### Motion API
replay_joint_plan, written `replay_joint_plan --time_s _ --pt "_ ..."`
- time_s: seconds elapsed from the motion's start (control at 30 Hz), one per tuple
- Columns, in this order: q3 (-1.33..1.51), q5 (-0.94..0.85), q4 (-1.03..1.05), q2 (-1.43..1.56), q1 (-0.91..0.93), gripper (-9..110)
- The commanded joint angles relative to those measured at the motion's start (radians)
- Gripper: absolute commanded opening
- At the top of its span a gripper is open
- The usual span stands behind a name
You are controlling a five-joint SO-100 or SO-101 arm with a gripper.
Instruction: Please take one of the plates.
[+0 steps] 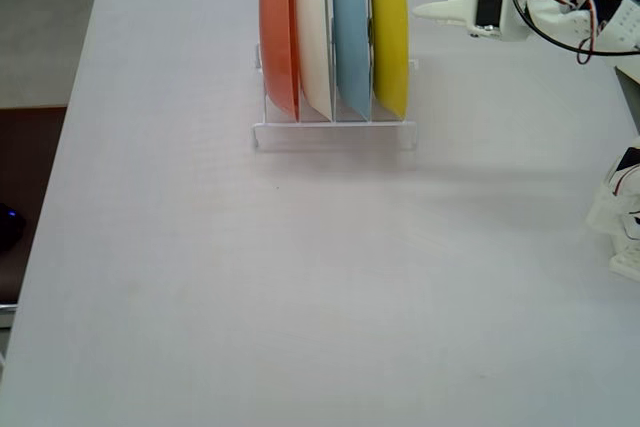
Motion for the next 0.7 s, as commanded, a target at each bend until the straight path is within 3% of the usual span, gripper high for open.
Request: replay_joint_plan --time_s 0.0,0.67 --pt "-0.104 -0.011 0.002 -0.021 0.011 27" --pt "-0.357 -0.038 0.087 -0.210 0.012 26"
